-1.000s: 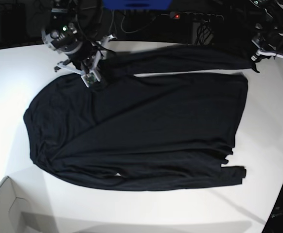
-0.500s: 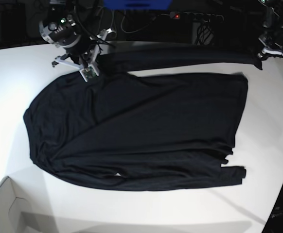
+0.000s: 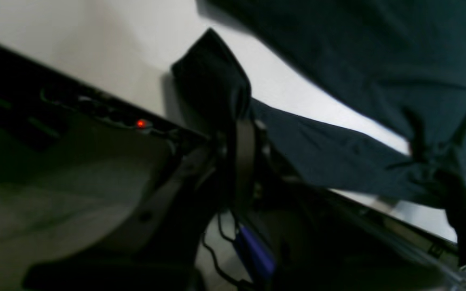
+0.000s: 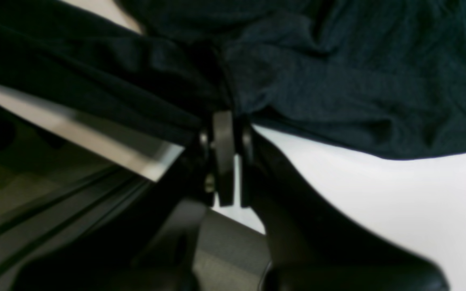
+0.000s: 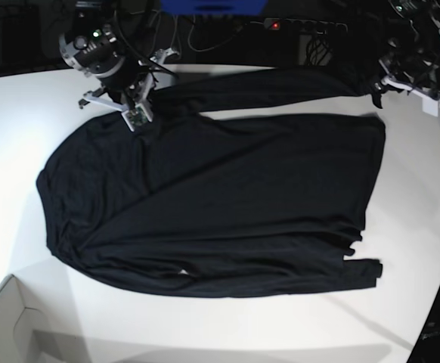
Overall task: Layout the t-shirt on the table in an organized manner, then fold the t-shirt properly
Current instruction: 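Move the right gripper along the shoulder and grasp the sleeve fabric, then pull the shoulder fabric with the right gripper away from the left gripper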
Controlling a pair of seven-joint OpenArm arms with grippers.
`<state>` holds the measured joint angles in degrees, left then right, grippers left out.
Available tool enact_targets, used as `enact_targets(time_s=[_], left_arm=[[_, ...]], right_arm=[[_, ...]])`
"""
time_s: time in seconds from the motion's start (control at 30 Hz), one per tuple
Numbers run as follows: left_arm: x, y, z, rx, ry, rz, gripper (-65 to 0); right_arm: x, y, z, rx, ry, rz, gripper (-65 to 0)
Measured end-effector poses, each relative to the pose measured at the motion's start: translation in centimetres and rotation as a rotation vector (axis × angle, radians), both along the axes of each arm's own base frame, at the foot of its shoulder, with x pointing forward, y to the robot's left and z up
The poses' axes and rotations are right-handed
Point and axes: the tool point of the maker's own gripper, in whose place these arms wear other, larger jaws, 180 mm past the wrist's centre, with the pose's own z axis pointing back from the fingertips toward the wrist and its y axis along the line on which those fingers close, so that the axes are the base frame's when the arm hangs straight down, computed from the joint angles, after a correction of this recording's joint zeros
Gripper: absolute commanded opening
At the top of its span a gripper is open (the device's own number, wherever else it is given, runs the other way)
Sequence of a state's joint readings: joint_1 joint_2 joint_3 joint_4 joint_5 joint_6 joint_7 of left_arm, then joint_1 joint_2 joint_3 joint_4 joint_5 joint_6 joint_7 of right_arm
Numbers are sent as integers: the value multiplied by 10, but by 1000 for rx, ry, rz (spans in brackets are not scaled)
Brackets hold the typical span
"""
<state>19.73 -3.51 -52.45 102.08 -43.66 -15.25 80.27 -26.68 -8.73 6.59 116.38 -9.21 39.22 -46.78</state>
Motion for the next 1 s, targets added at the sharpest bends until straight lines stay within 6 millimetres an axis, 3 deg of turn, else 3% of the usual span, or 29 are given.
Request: enact_targets(time_s=[0.1,0.3,0.53,0.67,0.87,1.0], left_arm=[[-1,8,-3,5,15,2,-649],[-1,18,-2,29,23,-9,-649],[3,5,-5,26,43,-92,-649],[7,0,-5,21,37,-108,-649],[7,0,-5,22,37,-107,-649],[9,0,-3,26,30,-110,-649]], right_arm=[[3,0,2,1,-9,0,-650],[28,1,15,7,-83,2,-650],[65,11,35,18,-173,29,-650],[79,27,26,48,-159,68,-650],[96,32,7,55,-113,82,-650],[107,34,6,60,-116,86,-650]])
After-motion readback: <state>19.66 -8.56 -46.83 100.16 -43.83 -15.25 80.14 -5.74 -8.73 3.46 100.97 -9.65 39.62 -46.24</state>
